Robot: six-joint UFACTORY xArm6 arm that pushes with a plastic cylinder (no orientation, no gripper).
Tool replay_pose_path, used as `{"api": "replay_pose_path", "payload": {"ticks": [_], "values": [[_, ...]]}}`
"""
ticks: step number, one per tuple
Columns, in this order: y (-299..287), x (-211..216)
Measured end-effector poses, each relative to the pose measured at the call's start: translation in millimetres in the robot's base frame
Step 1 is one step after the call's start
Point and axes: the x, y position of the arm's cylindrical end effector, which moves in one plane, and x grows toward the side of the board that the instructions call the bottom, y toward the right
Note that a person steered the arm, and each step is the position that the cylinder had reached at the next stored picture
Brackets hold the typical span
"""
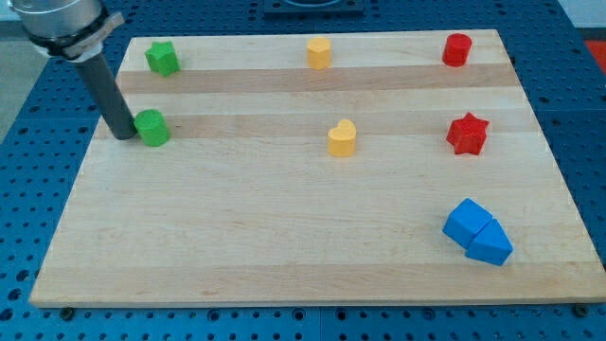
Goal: Move your arm away from the green circle
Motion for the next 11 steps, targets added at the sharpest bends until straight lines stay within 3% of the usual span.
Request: {"api": "replay_pose_path", "payload": {"ticks": [4,6,9,11], "values": [[114.0,-0.2],[67.7,-25.8],[-24.8,-95.4],[-46.7,-156.0]]}}
